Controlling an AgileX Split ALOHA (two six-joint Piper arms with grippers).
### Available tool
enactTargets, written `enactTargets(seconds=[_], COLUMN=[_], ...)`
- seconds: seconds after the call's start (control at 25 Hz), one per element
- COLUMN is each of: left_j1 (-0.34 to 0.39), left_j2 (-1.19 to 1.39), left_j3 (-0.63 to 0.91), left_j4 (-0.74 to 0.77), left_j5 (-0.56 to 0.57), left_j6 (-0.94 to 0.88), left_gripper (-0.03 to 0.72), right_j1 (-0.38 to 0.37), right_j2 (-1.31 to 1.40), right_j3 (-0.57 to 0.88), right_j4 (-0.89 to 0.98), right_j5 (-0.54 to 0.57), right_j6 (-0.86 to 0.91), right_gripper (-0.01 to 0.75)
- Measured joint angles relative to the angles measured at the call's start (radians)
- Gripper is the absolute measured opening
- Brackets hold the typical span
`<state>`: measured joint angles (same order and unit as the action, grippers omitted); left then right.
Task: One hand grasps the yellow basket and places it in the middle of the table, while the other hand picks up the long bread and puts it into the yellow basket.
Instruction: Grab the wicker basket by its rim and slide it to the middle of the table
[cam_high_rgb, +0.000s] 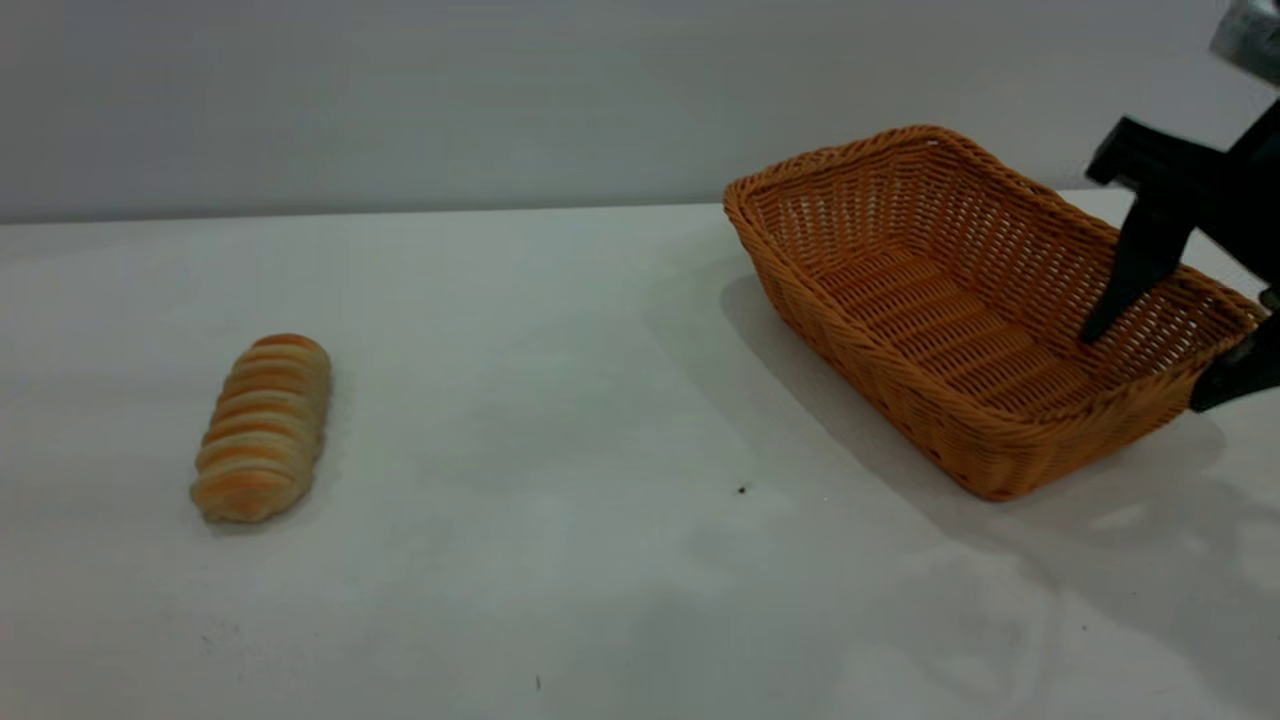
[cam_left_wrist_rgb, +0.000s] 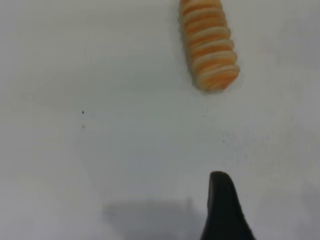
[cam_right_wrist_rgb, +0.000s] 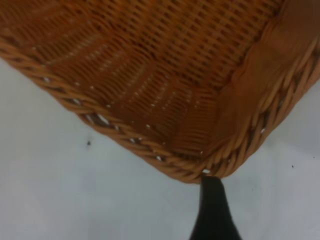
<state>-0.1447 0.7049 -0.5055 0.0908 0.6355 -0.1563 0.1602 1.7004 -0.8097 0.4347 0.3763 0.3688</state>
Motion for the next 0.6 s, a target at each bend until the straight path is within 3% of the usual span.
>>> enactTargets(seconds=[0.6], left_j1=[0.0], left_j2=[0.0], left_j3=[0.0], left_j4=[0.0], left_j5=[-0.006], left_j6=[0.0], left_gripper=[0.516], right_j1=[0.0], right_j2=[0.099], right_j3=[-0.004], right_j4=[0.002], right_j5=[-0.096], right_j6=[0.003], right_gripper=[0.587])
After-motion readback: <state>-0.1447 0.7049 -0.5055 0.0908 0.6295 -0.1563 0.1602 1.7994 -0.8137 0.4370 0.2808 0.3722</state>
